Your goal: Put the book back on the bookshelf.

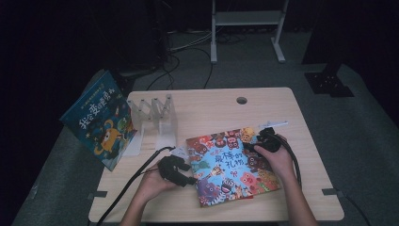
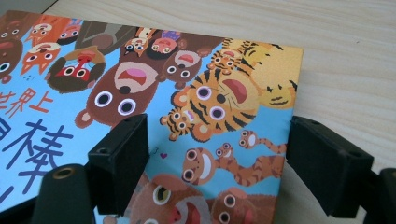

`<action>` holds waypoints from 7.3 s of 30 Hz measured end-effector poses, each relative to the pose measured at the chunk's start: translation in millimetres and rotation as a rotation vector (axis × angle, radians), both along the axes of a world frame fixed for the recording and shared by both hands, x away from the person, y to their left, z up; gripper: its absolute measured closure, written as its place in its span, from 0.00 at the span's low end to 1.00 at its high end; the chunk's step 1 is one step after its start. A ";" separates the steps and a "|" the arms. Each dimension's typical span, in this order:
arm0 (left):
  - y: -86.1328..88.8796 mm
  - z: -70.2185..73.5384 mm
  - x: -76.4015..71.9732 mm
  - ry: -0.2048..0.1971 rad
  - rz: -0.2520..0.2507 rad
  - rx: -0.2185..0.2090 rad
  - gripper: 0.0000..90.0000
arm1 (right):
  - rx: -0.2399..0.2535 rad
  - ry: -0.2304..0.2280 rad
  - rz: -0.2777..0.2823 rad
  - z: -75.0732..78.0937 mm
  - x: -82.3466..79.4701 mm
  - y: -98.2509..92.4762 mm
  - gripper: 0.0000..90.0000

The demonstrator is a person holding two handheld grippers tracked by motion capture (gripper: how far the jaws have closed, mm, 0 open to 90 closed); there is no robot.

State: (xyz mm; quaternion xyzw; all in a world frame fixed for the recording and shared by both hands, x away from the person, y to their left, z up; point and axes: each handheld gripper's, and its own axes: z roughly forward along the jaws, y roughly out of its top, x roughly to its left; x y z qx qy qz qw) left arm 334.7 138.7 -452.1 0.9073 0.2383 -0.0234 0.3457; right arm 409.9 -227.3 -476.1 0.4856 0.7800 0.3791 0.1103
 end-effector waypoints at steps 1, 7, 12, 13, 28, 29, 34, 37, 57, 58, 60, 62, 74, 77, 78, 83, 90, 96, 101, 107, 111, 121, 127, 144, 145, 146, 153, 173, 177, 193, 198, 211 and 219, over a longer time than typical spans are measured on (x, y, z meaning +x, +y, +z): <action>1.5 2.0 -0.1 -0.011 0.005 -0.004 0.34 | -0.003 0.000 0.003 0.2 0.7 0.2 0.22; 14.6 12.2 1.3 -0.066 0.062 -0.031 0.23 | -0.001 -0.006 0.020 -0.3 4.6 3.9 0.22; 25.0 13.2 4.3 -0.092 0.107 -0.041 0.21 | 0.007 -0.014 0.041 -1.0 8.7 10.9 0.23; 26.5 12.5 5.1 -0.096 0.119 -0.040 0.20 | 0.004 -0.013 0.051 -0.7 9.7 12.2 0.23; 36.9 3.2 13.8 -0.104 0.189 -0.027 0.14 | -0.007 -0.005 0.151 1.9 21.1 38.4 0.23; 37.1 2.8 14.1 -0.104 0.190 -0.024 0.14 | -0.008 -0.006 0.159 2.0 22.0 41.2 0.23; 39.2 1.3 15.0 -0.098 0.201 -0.022 0.13 | -0.004 -0.005 0.185 2.7 25.2 56.4 0.23; 41.3 1.7 15.6 -0.101 0.208 -0.020 0.12 | -0.005 -0.007 0.189 2.9 25.9 62.3 0.23; 34.1 -11.7 15.9 -0.038 0.188 -0.029 0.12 | -0.036 -0.033 0.220 10.6 25.2 84.1 0.35; 33.7 -11.8 15.9 -0.032 0.185 -0.029 0.12 | -0.038 -0.043 0.220 14.8 20.9 78.9 0.35; 33.6 -11.7 15.8 -0.032 0.183 -0.027 0.12 | -0.038 -0.048 0.219 17.0 18.3 75.5 0.35; 33.3 -11.7 15.7 -0.033 0.183 -0.025 0.12 | -0.041 -0.070 0.209 22.7 8.9 63.1 0.34; 32.2 -12.5 15.9 -0.024 0.189 -0.026 0.10 | -0.054 -0.086 0.193 23.5 -27.1 21.1 0.31; 32.2 -12.6 16.0 -0.022 0.190 -0.027 0.10 | -0.056 -0.090 0.195 23.4 -32.8 15.6 0.30; 32.2 -12.8 16.1 -0.019 0.192 -0.030 0.10 | -0.058 -0.092 0.193 23.6 -35.9 12.6 0.30; 33.0 -12.9 16.9 -0.011 0.191 -0.025 0.10 | -0.056 -0.094 0.183 21.2 -53.2 -5.8 0.30; 32.7 -12.7 16.8 -0.011 0.191 -0.024 0.10 | -0.059 -0.088 0.181 14.9 -70.8 -21.9 0.30; 32.7 -12.6 16.8 -0.010 0.192 -0.023 0.10 | -0.052 -0.088 0.191 8.9 -89.3 -35.8 0.28; 32.7 -12.7 16.7 -0.008 0.194 -0.023 0.10 | -0.063 -0.077 0.207 3.4 -104.5 -42.7 0.28; 33.0 -13.0 16.5 -0.006 0.198 -0.026 0.10 | -0.057 -0.060 0.225 -1.2 -120.5 -44.5 0.28; 32.7 -13.2 16.3 -0.005 0.202 -0.031 0.10 | -0.062 -0.069 0.232 -5.8 -122.1 -41.0 0.29; 31.5 -13.8 15.5 -0.007 0.185 -0.025 0.06 | -0.040 -0.055 0.246 -6.8 -114.8 -40.8 0.28; 31.3 -13.8 15.3 0.004 0.173 -0.013 0.04 | -0.041 -0.060 0.244 -6.9 -106.1 -39.2 0.29; 37.0 -16.8 19.1 0.034 0.168 -0.033 0.03 | -0.060 -0.069 0.273 -3.9 -80.1 -29.8 0.34; 37.1 -16.8 19.6 0.037 0.169 -0.033 0.03 | -0.062 -0.064 0.274 -3.5 -78.8 -29.2 0.34; 37.3 -16.9 20.1 0.038 0.169 -0.034 0.03 | -0.064 -0.063 0.280 -3.2 -77.6 -28.6 0.34; 39.8 -17.9 24.9 0.046 0.173 -0.041 0.03 | -0.049 -0.048 0.322 -5.3 -73.7 -22.1 0.32; 48.6 -17.1 46.5 0.058 0.190 -0.034 0.03 | -0.088 -0.060 0.376 -1.3 -67.8 1.3 0.32; 46.5 -17.9 50.4 0.056 0.191 -0.041 0.03 | -0.083 -0.061 0.370 -1.8 -70.3 3.3 0.31; 42.3 -12.8 56.4 0.075 0.207 -0.015 0.05 | -0.080 -0.093 0.358 -7.3 -90.9 12.2 0.24; 42.8 -9.8 55.5 0.077 0.222 -0.043 0.05 | -0.091 -0.107 0.351 -7.5 -92.9 12.9 0.24; 46.3 25.3 46.5 0.009 0.210 -0.127 0.10 | -0.100 -0.098 0.328 -7.9 -96.0 13.2 0.22; 42.2 43.5 44.4 -0.034 0.184 -0.162 0.19 | -0.075 -0.061 0.308 -11.8 -100.4 13.2 0.14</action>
